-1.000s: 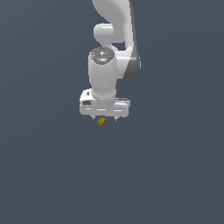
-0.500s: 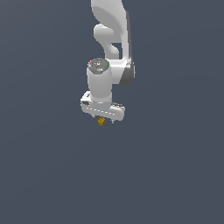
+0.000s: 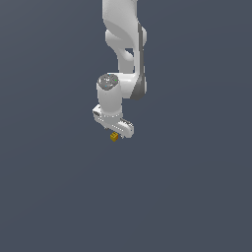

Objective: Pick up the object and move it to a goal position.

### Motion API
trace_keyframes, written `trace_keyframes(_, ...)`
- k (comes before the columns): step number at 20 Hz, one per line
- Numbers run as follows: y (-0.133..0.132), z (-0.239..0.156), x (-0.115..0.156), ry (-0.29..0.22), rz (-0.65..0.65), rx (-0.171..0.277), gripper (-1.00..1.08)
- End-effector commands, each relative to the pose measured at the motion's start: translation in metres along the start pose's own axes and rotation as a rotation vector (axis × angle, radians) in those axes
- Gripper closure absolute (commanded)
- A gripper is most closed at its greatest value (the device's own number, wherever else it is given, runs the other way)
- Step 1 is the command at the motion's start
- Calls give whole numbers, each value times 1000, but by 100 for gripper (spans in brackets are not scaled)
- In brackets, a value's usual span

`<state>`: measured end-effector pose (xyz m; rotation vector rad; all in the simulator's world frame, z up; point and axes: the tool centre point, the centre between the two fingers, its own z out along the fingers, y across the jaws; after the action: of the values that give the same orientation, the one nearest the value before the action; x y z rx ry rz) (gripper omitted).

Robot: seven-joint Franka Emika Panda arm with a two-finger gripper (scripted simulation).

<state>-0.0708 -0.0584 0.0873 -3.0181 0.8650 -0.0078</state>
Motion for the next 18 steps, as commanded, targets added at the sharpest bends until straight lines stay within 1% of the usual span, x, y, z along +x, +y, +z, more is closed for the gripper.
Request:
trace_keyframes(1,6,7,-5,-2,47,-1,-92)
trace_keyframes(7,13,15,-11,-4,102,-3,-92)
trace_keyframes(13,13,17,-11,-4,100,-4,-92)
trace_keyframes(18,14,33,-12,-4,103,-4,-92)
